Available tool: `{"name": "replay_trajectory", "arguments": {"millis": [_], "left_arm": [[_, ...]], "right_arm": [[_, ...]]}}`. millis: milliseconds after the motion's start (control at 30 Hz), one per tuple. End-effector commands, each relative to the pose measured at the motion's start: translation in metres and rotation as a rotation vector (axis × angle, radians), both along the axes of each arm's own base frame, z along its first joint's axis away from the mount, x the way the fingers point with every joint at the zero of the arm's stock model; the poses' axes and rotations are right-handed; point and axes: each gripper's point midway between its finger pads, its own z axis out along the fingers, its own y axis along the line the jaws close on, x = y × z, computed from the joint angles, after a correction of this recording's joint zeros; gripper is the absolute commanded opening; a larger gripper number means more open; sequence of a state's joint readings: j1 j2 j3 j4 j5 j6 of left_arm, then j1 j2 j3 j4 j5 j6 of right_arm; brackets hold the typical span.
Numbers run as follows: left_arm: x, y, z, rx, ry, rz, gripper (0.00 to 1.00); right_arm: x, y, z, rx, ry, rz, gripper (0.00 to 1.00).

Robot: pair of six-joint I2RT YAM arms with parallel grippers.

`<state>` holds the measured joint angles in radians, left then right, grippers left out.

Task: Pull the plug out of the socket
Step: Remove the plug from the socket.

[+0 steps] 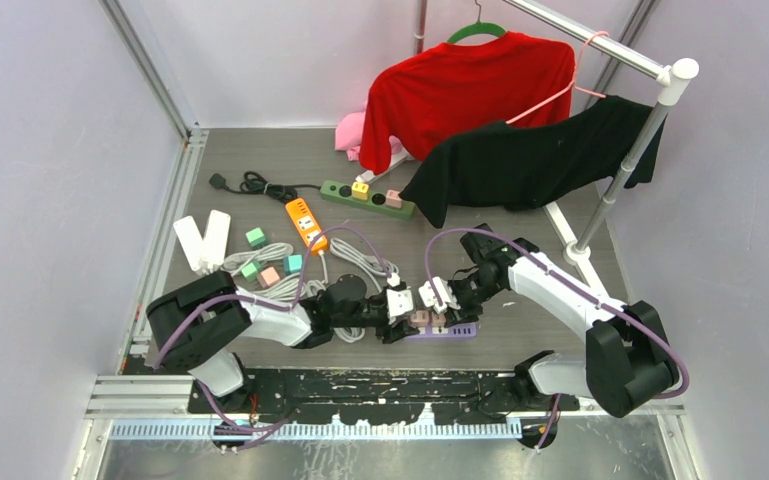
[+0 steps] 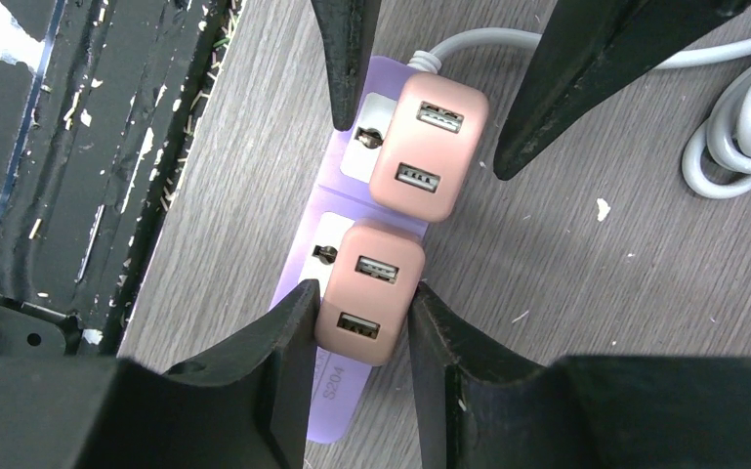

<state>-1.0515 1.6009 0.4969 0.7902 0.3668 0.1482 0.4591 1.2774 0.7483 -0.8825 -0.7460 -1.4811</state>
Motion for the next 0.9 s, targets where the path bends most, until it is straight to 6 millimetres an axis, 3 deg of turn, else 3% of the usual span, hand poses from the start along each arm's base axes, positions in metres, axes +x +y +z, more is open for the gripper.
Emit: {"name": "replay_trajectory", "arguments": {"millis": [0, 233, 333, 533, 600, 733, 867], "left_arm": [[0.0033, -0.0112, 0.0272, -0.074, -0.056, -0.023, 0.55], [0.0034, -0.0161, 0.0233, -0.094, -0.032, -0.022, 0.51], [0.0033, -0.0187, 0.0206, -0.104, -0.023, -0.022, 0.44], [0.0058, -0.0197, 0.019, -0.108, -0.025, -0.013, 0.08], [0.0068, -0.0191, 0.0197, -0.112, -0.029, -0.006, 0.0], [0.0095, -0.0171, 0.02, -0.113, -0.034, 0.014, 0.0], [0.0115, -0.0156, 0.0202, -0.113, -0.03, 0.032, 0.0]], "right_arm": [[-0.0047, 0.0051, 0.0061, 0.019, 0.043, -0.001, 0.22], [-0.0052, 0.0057, 0.0056, 0.022, 0.057, -0.013, 0.34], [-0.0055, 0.0066, 0.0059, 0.026, 0.062, -0.017, 0.4], [-0.0023, 0.0093, 0.0093, 0.033, 0.071, -0.051, 0.52], [-0.0032, 0.01, 0.0101, 0.038, 0.078, -0.053, 0.55], [-0.0039, 0.0112, 0.0105, 0.044, 0.083, -0.053, 0.56], [-0.003, 0.0132, 0.0116, 0.053, 0.082, -0.058, 0.47]]}}
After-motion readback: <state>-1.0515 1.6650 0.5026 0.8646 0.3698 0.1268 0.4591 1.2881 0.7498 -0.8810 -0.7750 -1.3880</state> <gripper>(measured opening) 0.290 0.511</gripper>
